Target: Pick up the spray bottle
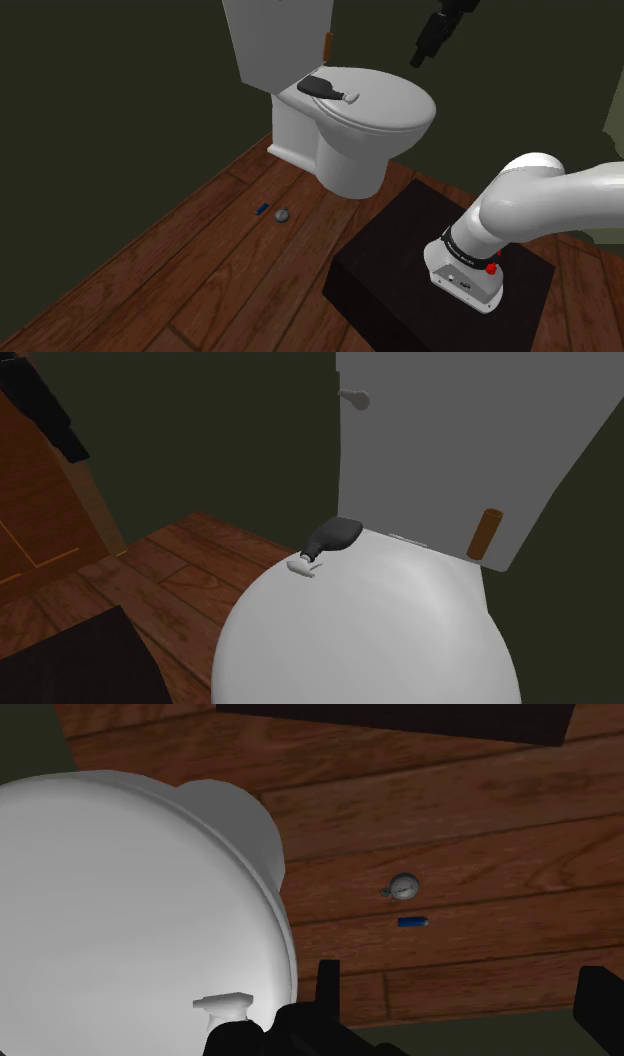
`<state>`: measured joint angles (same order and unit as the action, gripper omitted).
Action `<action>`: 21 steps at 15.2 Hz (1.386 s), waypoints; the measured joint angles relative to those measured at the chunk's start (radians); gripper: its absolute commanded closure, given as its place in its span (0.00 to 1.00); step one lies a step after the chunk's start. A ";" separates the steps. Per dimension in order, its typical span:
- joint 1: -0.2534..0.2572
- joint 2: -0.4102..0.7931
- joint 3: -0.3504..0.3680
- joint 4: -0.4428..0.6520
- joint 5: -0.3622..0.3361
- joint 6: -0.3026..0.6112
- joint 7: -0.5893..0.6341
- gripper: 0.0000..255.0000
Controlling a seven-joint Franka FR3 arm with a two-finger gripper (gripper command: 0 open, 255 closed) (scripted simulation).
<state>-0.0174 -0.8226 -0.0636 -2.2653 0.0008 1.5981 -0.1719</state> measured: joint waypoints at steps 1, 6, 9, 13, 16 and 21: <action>0.000 0.000 0.000 0.000 0.000 0.000 0.000 0.00; -0.004 0.128 -0.007 0.013 -0.011 0.097 0.000 0.00; -0.007 0.231 -0.014 0.027 -0.019 0.175 -0.001 0.00; -0.010 0.370 -0.020 0.072 -0.026 0.253 0.003 0.00; -0.012 0.478 -0.026 0.115 -0.029 0.307 0.005 0.00; -0.019 0.674 -0.041 0.233 -0.032 0.366 -0.002 0.00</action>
<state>-0.0364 -0.1483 -0.1046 -2.0324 -0.0310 1.9640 -0.1735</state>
